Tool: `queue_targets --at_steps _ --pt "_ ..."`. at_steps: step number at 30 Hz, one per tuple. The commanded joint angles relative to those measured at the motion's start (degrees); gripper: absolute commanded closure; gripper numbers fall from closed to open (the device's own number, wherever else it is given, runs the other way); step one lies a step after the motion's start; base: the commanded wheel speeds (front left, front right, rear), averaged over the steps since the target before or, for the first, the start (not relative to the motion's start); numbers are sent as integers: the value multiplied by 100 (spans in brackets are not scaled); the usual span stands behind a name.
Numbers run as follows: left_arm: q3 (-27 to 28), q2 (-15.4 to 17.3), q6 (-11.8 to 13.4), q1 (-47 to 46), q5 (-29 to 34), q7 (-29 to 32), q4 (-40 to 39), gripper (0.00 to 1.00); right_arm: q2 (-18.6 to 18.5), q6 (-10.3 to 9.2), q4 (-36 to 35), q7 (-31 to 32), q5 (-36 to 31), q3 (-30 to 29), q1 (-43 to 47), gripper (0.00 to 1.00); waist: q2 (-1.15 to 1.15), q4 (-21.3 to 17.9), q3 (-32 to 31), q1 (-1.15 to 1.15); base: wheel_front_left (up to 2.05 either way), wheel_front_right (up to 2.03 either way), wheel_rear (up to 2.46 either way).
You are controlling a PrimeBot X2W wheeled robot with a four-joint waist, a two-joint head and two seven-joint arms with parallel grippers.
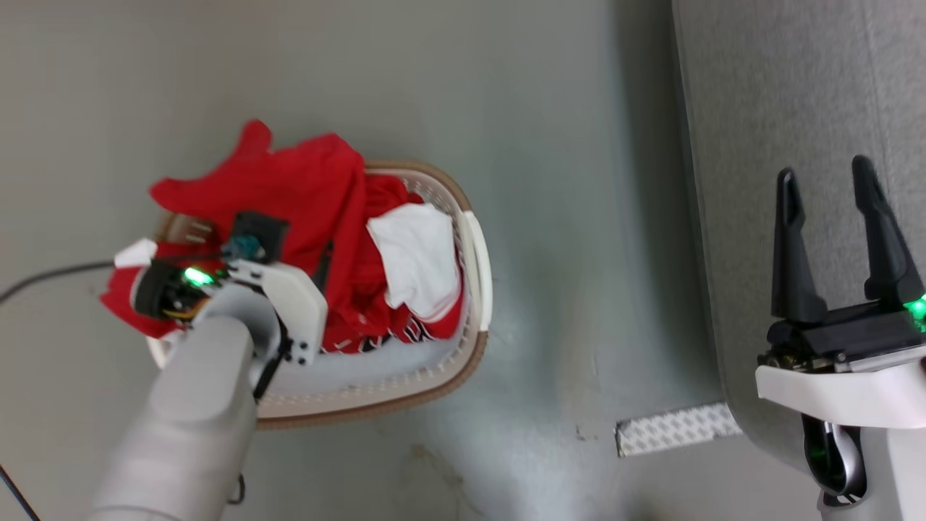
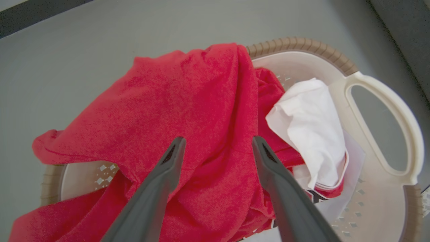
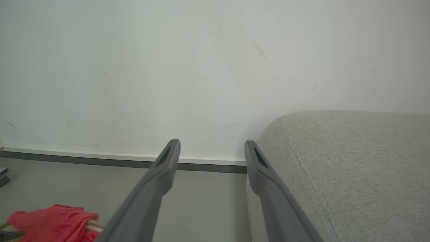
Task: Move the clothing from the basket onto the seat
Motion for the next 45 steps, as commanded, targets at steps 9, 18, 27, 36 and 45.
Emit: queue_targets --at_steps 9,18,27,36,45 --pt "-71 155 211 -716 108 -22 609 0 -4 -12 -304 2 222 131 -210 0 0 -209 652 -2 0 0 0" --pt "-214 243 450 -1097 216 -73 1068 0 -4 -12 -377 2 182 236 -223 0 0 -245 830 -2 0 0 0" --pt "-339 280 401 -1304 203 11 1363 0 -4 -12 -439 2 213 252 -209 0 0 -348 1076 -2 0 0 0" --pt "-509 315 401 -1496 266 -43 1461 0 -4 -12 -508 2 163 191 -189 0 0 -375 1305 -2 0 0 0" --pt "-590 142 166 -1361 91 -245 1533 100 -2 -12 -401 2 20 161 -237 0 0 -180 1111 -2 0 0 0"
